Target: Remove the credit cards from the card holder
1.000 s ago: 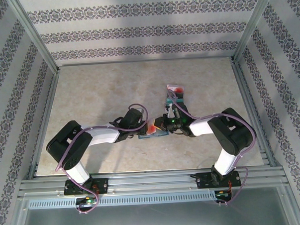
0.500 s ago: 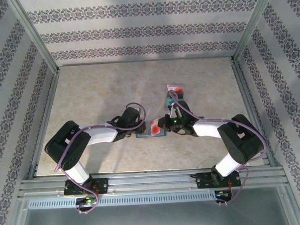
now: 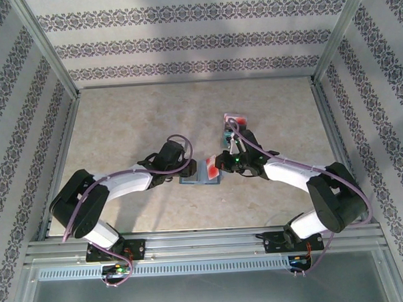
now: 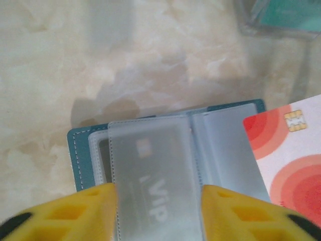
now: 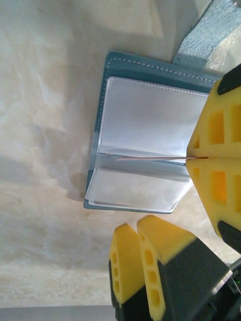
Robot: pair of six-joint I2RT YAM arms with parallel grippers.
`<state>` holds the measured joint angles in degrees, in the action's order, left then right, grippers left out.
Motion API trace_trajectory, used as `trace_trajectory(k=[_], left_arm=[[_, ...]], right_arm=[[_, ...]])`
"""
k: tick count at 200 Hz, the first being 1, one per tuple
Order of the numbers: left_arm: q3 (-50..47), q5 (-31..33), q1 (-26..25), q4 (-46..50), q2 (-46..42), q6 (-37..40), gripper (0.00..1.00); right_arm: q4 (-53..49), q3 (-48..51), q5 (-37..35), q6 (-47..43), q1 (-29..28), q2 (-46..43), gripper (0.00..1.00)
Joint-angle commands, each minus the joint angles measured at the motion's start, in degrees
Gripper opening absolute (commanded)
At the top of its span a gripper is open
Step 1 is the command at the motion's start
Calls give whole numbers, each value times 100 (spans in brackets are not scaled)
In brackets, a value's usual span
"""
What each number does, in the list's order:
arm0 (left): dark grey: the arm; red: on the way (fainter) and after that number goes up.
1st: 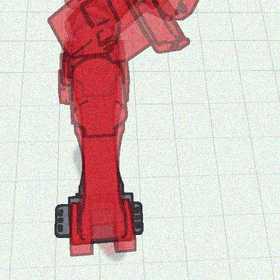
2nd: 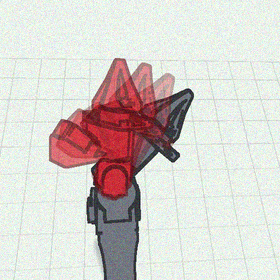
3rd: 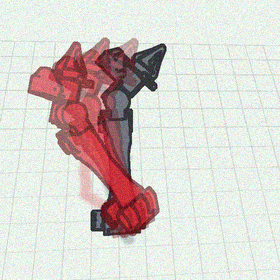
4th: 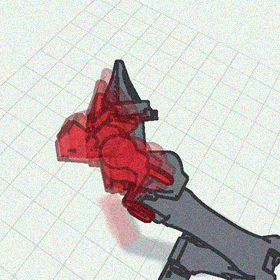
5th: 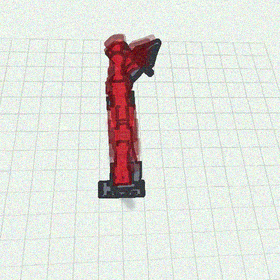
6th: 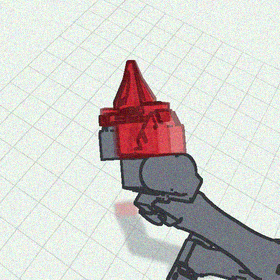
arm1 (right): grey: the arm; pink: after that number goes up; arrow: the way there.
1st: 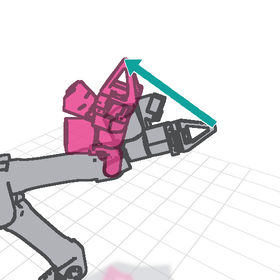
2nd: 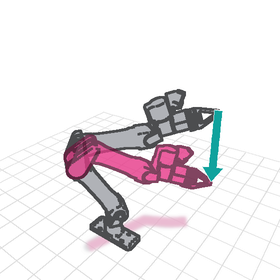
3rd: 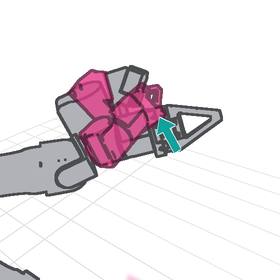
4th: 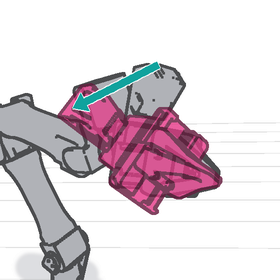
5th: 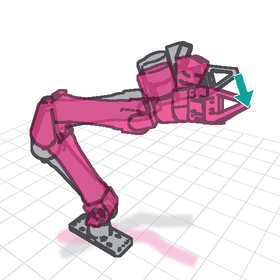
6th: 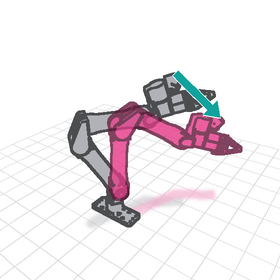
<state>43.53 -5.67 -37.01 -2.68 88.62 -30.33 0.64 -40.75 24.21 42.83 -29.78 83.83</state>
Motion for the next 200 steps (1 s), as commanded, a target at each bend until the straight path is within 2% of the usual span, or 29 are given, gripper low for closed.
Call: trace_trajectory(k=[1,40,70,118,164,200], left_arm=[[-52,153,62,268,-370,62,65],[-236,356,67,323,-846,-26,100],[-325,585,79,435,-1107,-26,99],[-555,953,74,535,-1546,18,99],[-977,1435,89,293,-2218,-8,99],[-1166,1699,97,290,-2659,55,99]], right_arm=[[-860,-504,-312,-803,-67,-217,3],[-1813,-1203,-782,-1596,25,-201,0],[-2323,-1713,-1077,-2202,200,-91,0],[-3092,-2800,-1040,-3135,728,349,0],[-3718,-3885,-1019,-4516,1003,996,0],[-3862,-4380,-945,-5721,1094,1401,0]])
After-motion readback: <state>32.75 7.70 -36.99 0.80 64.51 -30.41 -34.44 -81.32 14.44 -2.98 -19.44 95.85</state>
